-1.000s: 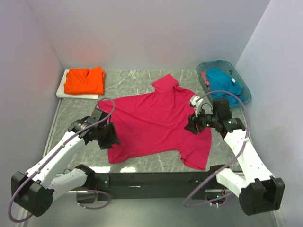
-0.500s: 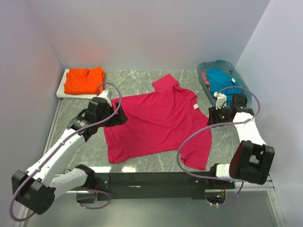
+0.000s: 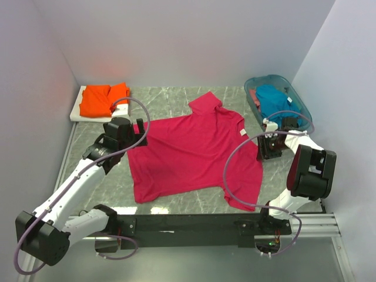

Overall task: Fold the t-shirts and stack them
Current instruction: Flatten the tshirt out

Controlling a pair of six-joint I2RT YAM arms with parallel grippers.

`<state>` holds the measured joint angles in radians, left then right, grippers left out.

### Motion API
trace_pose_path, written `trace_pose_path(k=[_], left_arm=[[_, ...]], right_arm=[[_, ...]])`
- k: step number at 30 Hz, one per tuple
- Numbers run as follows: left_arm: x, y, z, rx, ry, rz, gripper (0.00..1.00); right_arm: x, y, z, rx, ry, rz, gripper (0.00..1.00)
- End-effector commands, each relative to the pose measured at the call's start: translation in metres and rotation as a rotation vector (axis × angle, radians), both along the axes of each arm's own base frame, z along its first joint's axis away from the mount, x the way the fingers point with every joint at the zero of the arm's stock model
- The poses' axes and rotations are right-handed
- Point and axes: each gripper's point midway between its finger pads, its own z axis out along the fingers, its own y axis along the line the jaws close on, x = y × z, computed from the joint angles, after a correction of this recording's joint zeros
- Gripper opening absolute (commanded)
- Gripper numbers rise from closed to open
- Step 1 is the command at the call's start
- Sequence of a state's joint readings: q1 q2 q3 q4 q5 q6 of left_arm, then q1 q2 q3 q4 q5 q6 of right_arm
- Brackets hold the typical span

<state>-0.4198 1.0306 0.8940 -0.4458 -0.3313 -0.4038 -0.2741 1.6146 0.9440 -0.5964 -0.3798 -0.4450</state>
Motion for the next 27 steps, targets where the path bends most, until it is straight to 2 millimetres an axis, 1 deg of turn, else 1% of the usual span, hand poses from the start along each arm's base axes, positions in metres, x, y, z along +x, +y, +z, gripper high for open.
trace_pose_path(k=[1,3,7,14,20,21,23,27], left_arm=[[0.002,0.014,0.012,0.045,-0.064,0.038,0.99],[-0.002,0.015,0.014,0.032,-0.078,0.037,1.00],[-0.005,0.013,0.020,0.009,-0.108,0.022,0.99],[-0.006,0.016,0.019,0.016,-0.104,0.038,0.99],[-0.006,0.018,0.019,0.021,-0.106,0.048,0.99],[-0.006,0.018,0.020,0.019,-0.106,0.047,0.99],[-0.006,0.018,0.019,0.020,-0.106,0.048,0.99],[-0.006,0.018,0.018,0.021,-0.102,0.047,0.99]], right_arm=[[0.016,-0.005,0.006,-0.003,-0.031,-0.026,0.53],[0.015,-0.002,0.003,0.017,-0.014,-0.022,0.50],[0.012,-0.004,0.004,0.005,-0.005,-0.011,0.48],[0.000,-0.002,-0.002,0.000,0.049,0.026,0.45],[-0.012,0.005,-0.013,0.016,0.101,0.061,0.42],[-0.014,0.006,-0.014,0.017,0.106,0.064,0.39],[-0.015,0.006,-0.015,0.015,0.107,0.068,0.38],[-0.020,0.007,-0.013,0.015,0.113,0.082,0.25]])
